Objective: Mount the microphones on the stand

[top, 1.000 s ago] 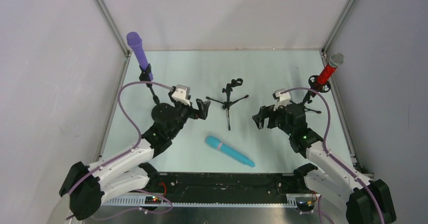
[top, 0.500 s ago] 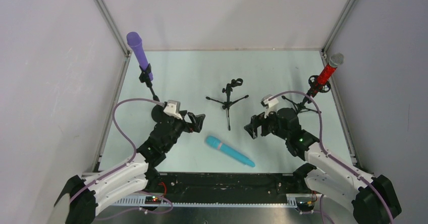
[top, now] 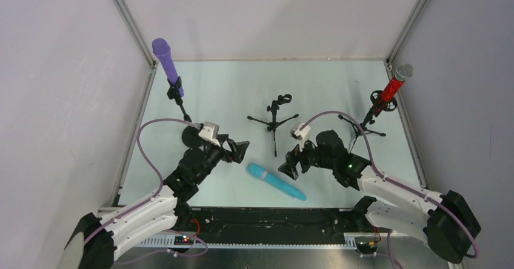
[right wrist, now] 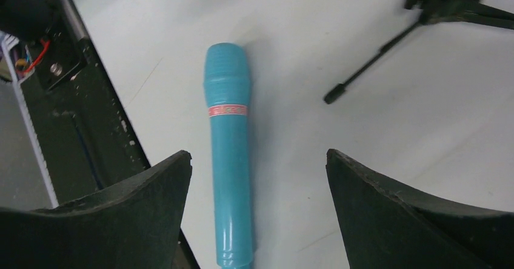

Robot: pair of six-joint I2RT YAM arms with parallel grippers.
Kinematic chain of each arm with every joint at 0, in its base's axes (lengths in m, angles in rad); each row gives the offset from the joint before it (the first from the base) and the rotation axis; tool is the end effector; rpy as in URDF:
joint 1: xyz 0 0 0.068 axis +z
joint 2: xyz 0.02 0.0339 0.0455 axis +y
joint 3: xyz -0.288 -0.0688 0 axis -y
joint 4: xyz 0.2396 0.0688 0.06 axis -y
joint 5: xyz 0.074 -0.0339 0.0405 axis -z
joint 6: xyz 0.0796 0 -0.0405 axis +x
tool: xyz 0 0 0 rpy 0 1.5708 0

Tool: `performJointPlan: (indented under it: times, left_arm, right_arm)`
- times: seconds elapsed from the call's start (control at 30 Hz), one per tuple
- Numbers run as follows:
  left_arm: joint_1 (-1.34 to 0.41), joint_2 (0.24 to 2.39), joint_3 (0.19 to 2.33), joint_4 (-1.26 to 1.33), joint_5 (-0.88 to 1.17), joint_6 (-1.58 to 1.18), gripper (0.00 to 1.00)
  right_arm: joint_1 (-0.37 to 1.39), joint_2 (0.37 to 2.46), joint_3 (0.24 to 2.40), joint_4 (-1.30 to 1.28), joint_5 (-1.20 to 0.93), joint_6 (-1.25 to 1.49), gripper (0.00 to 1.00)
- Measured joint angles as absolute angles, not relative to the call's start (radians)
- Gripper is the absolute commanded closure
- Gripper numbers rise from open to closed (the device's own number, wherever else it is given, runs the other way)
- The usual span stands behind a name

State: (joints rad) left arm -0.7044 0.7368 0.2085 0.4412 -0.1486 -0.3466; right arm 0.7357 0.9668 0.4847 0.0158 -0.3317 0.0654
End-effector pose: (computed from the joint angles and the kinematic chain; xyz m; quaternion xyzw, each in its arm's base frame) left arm 0.1570 -0.1180 0.2248 0.0815 0.7324 -0.2907 0.6103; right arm 0.1530 0.1735 0.2255 -0.3580 0.7645 0.3312 0.4216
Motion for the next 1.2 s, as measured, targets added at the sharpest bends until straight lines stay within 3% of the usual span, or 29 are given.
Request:
performJointPlan:
  times: [0.5,1.2]
  left_arm:
    - [-0.704,0.729,0.184,0.443,-0.155,-0.313,0.00]
    - [-0.704,0.645,0.158,0.393,-0.257,-0.305,0.00]
  right_arm:
    - [1.029,1.297,0.730,-0.176,-0.199,-0.022,0.15]
    - [1.150,1.612,0.913,-0.461,0.089,-0.011,0.24]
